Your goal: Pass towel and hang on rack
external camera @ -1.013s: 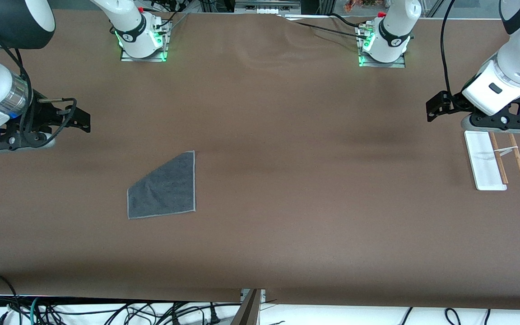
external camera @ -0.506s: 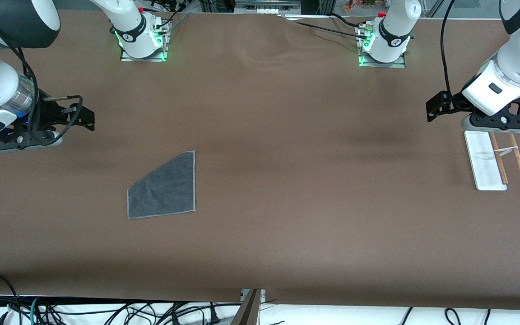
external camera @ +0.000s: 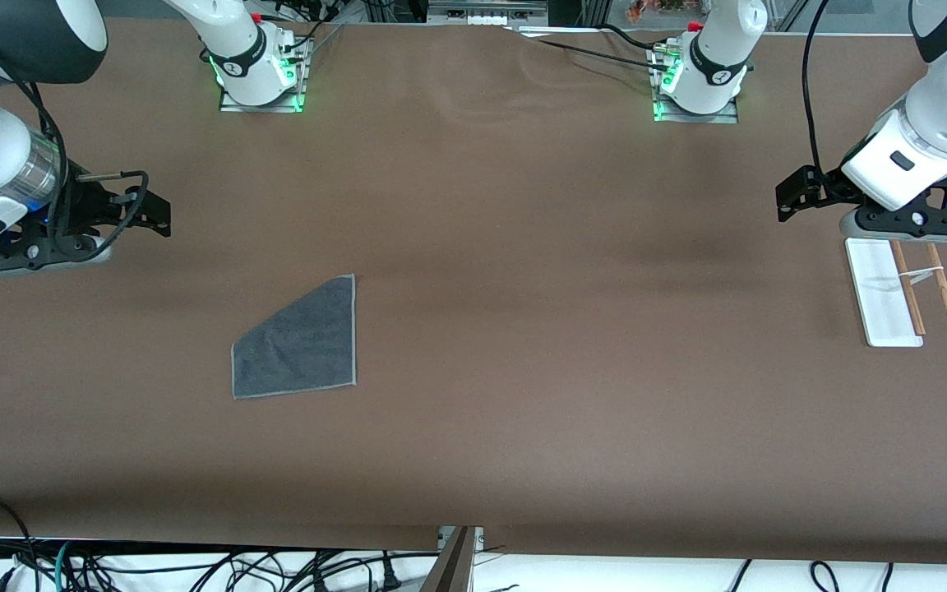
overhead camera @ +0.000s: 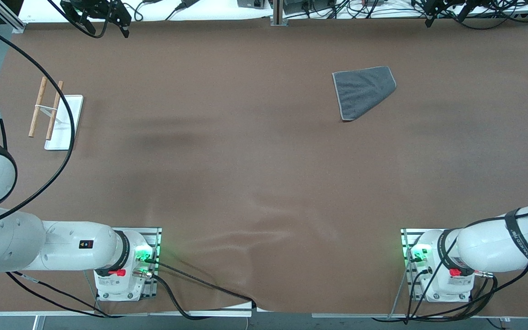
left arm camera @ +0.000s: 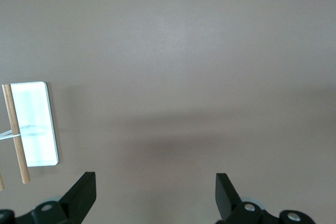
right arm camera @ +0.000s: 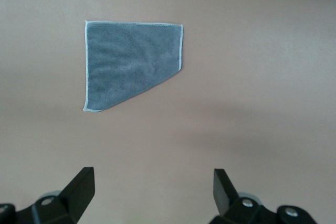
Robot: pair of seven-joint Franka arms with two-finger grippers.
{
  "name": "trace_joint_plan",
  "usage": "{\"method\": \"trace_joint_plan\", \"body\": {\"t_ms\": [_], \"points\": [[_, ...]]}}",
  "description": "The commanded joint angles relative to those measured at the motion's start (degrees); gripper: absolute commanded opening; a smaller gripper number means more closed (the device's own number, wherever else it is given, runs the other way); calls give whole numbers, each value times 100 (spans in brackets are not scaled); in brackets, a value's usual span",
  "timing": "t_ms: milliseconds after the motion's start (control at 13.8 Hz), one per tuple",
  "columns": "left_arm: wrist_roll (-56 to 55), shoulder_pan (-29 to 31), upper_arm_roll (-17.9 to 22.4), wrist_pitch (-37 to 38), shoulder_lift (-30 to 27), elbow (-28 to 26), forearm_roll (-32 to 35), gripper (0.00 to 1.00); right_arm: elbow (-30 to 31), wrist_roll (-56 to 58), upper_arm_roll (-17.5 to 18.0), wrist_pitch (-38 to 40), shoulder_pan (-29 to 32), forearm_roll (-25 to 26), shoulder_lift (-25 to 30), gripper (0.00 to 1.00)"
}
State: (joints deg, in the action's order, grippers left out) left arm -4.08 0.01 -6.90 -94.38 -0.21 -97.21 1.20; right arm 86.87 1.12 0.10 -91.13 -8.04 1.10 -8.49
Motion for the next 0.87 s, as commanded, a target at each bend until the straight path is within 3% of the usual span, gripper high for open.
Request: {"method": "trace_joint_plan", "body": {"t_ms": [0,289,506,651,796], "points": [[65,-27,13,34,-67,10,91,100,284,-41,7,-89,-14,-258,50,100],[65,-27,13,34,-67,10,91,100,1355,-1268,139,-1219,-154,-356,23,100],[65,-27,13,34,-67,10,99,100,2445,-2296,533,-2572,-198,-383,-29,99],[65,-27,13,34,-58,10,91,100,2842,-3280,963,-3303,-268,-383,-248,99],[65,-27,13,34,-67,10,91,100,2940,-4038,1062,-3717,-496,-383,-581,99]]}}
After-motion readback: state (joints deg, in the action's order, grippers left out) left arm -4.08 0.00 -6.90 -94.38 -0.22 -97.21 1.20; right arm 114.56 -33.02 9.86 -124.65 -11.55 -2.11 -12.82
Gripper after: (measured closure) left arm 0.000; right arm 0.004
